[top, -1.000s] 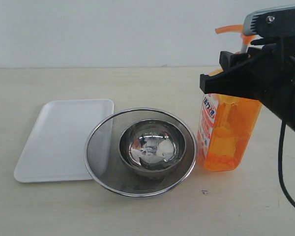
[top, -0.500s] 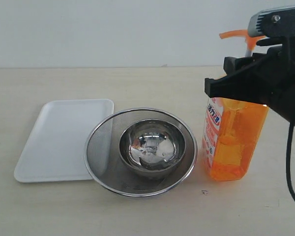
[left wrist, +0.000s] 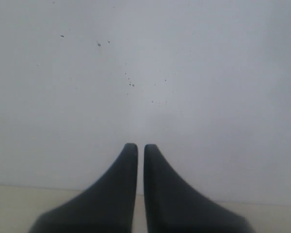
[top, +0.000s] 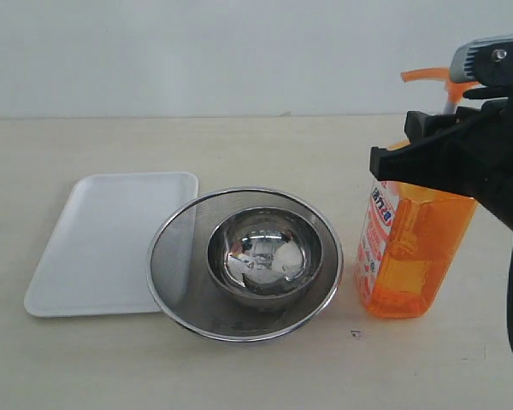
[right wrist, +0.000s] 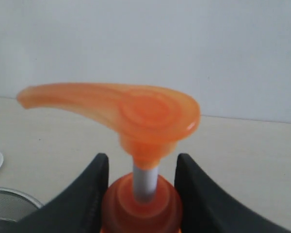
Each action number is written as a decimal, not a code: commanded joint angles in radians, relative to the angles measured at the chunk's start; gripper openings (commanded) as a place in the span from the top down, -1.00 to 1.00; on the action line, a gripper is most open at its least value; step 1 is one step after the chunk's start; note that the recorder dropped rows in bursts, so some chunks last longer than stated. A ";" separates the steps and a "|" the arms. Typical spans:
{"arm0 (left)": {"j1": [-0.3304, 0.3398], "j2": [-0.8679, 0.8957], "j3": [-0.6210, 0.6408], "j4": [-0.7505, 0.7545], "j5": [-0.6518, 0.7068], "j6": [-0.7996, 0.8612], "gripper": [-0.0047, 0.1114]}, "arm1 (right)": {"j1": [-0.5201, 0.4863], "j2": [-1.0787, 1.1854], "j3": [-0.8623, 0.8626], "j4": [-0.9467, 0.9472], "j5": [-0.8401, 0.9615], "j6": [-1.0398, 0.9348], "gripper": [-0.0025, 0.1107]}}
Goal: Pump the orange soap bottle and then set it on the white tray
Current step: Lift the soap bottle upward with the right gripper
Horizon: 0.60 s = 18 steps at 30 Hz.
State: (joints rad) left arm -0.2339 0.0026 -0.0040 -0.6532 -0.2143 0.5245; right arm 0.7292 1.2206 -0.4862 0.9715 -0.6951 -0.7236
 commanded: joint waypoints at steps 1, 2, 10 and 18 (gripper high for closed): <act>0.002 -0.003 0.004 0.001 0.005 -0.008 0.84 | 0.001 -0.022 -0.014 -0.063 -0.079 0.016 0.93; 0.002 -0.003 0.004 0.001 0.005 -0.008 0.84 | 0.001 -0.022 -0.014 -0.063 -0.079 0.016 0.93; 0.002 -0.003 0.004 0.001 0.005 -0.008 0.84 | 0.001 -0.022 -0.014 -0.063 -0.074 0.016 0.36; 0.002 -0.003 0.004 0.001 0.005 -0.008 0.84 | 0.001 -0.022 -0.014 -0.070 -0.058 0.016 0.22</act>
State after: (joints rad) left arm -0.2339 0.0026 -0.0040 -0.6532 -0.2143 0.5245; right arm 0.7292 1.2039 -0.4967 0.9224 -0.7400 -0.7090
